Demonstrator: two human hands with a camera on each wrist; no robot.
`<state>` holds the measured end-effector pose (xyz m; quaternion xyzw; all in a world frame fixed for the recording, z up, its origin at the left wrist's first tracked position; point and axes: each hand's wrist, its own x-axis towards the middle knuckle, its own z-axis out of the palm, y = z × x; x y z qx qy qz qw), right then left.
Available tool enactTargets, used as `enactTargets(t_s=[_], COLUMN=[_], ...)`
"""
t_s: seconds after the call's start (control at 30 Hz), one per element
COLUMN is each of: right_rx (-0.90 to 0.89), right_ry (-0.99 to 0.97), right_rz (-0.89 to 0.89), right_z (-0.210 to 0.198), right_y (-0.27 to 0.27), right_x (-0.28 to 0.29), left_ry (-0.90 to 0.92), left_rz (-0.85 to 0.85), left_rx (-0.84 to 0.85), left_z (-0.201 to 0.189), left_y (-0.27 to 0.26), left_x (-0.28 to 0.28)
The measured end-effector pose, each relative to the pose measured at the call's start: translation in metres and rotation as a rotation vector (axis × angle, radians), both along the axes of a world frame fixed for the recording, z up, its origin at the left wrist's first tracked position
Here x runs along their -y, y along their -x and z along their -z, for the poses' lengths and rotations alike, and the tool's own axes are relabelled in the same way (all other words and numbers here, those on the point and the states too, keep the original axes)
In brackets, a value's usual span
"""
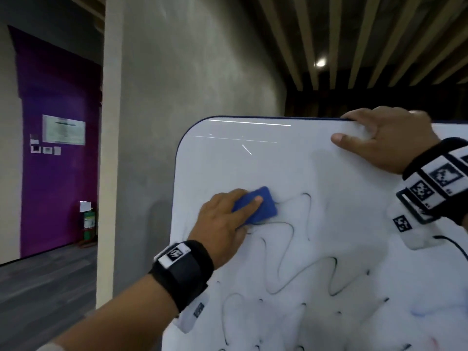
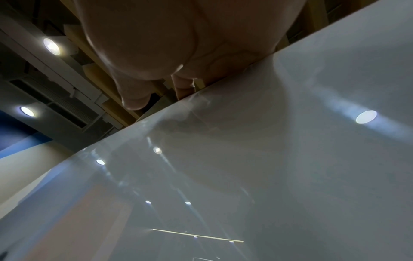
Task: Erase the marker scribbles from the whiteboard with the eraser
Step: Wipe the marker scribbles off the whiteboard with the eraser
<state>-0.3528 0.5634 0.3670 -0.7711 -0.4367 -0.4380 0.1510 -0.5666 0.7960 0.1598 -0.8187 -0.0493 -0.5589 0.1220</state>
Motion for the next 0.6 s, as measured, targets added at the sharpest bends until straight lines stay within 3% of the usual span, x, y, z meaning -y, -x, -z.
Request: enactTargets(t_s=[0.17, 0.43, 0.6], right_rx=[0.026, -0.004, 0.014], right_ry=[0.008, 0.045, 0.039], right_rz=[0.027, 0.008, 0.003], right_z=[0.0, -0.001, -0.001], right_y=[0.0, -0.003, -0.002], right_x=[-0.001, 0.003, 0.005], left_ry=[0.048, -0.142, -0.106], left_rz=[-0.097, 0.077, -0.01], left_rx=[0.112, -0.091, -0.011], left_z=[0.001, -0.025, -0.024], left_y=[0.024, -0.071, -0.034], left_x=[-0.024, 0.078, 0.042])
